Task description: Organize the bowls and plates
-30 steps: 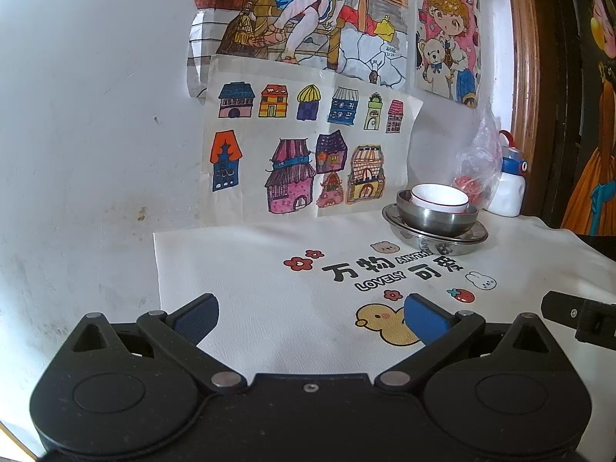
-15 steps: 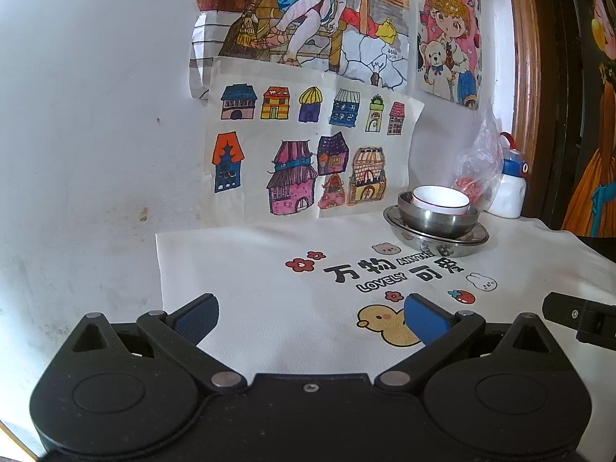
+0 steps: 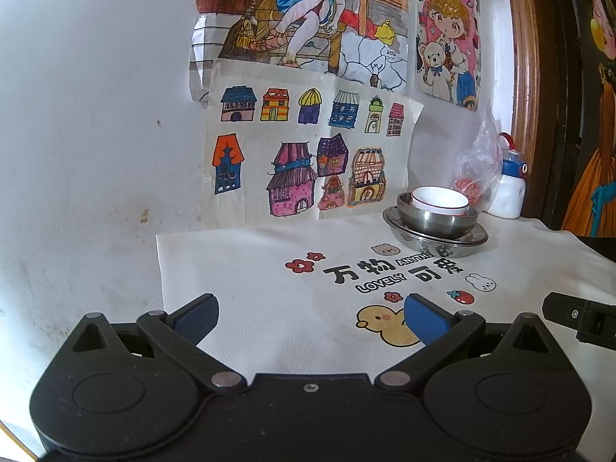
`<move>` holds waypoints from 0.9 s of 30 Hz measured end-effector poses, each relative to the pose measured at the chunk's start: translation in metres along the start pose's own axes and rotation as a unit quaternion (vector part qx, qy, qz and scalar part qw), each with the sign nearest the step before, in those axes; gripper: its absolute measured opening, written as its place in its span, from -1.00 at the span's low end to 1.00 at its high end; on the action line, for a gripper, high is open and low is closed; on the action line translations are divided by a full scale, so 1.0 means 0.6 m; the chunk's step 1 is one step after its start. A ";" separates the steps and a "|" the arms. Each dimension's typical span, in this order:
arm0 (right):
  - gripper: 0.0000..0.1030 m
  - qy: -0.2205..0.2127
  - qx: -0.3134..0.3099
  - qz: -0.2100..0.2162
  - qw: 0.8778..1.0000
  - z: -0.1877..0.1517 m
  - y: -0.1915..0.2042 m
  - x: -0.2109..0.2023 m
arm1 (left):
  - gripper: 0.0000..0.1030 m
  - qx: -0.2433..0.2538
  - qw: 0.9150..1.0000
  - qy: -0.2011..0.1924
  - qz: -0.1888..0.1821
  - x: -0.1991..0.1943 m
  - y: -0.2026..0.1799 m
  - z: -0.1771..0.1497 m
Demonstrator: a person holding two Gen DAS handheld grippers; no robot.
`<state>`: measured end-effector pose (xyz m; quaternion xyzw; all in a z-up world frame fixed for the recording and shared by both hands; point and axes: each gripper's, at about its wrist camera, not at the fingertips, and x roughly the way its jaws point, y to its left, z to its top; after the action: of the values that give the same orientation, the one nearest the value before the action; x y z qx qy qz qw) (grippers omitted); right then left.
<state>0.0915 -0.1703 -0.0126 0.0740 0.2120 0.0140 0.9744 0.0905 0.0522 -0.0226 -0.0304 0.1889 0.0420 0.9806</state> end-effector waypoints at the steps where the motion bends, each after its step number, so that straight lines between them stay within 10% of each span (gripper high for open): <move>1: 1.00 0.000 0.000 0.000 1.000 0.000 0.000 0.000 | 0.98 0.000 1.000 0.000 0.000 0.000 0.000 0.000; 27: 1.00 0.002 0.002 -0.001 1.000 0.000 -0.001 -0.005 | 0.98 0.001 1.000 -0.002 0.000 -0.004 0.001 0.003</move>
<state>0.0886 -0.1709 -0.0115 0.0761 0.2142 0.0130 0.9737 0.0890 0.0530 -0.0202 -0.0292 0.1873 0.0421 0.9810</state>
